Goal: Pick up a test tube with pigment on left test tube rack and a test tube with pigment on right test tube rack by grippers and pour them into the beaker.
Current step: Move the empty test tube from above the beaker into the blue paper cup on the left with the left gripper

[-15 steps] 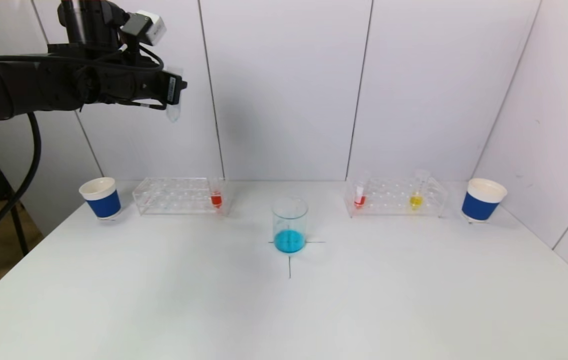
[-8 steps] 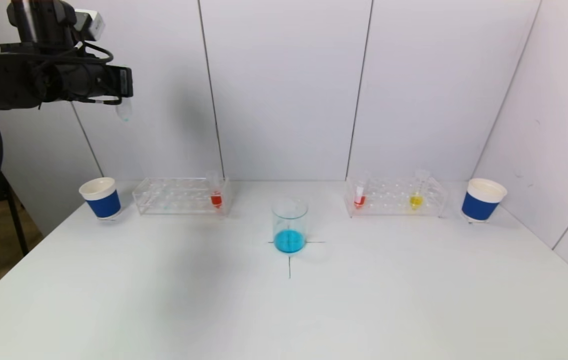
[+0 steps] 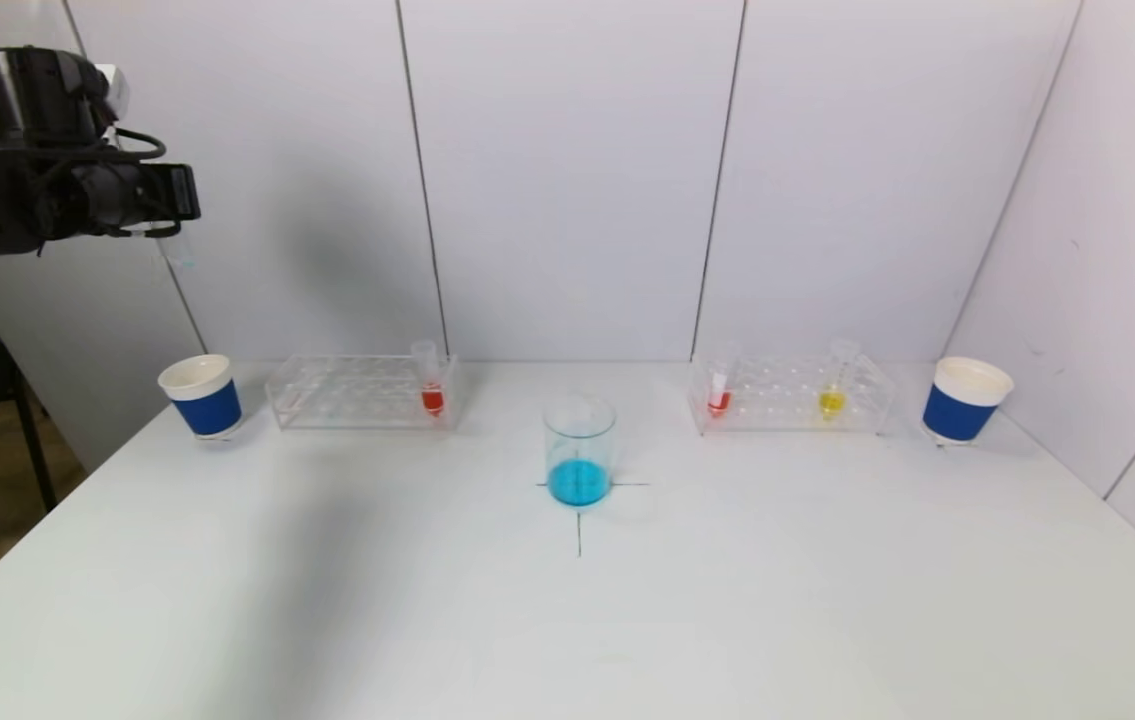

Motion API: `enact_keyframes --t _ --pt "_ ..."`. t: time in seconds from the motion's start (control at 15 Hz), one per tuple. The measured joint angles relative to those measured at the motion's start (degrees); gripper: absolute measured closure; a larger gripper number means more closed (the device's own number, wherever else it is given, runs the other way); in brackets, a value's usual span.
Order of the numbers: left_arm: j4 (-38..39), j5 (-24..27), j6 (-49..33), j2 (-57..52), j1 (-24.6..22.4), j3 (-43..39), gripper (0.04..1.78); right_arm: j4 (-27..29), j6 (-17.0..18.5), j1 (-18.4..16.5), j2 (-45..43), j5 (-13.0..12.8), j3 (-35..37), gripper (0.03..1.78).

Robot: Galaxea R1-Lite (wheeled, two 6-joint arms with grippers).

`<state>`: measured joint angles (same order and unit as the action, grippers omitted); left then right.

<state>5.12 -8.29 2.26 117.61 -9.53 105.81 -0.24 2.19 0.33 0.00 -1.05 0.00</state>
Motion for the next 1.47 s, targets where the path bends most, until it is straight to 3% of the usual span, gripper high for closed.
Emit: enact_keyframes --t 0.4,0.8,1.47 --pt "17.8 0.0 -0.7 1.3 -3.9 -14.1 1.37 0.0 0.0 0.0 0.0 0.0 0.0 0.04" --pt "27.9 0.1 -1.6 3.5 -4.8 -23.7 1.37 0.0 0.0 0.0 0.0 0.0 0.0 0.04" --pt "38.9 0.1 -1.4 9.1 -4.8 -31.1 1.37 0.0 0.0 0.0 0.0 0.0 0.0 0.04"
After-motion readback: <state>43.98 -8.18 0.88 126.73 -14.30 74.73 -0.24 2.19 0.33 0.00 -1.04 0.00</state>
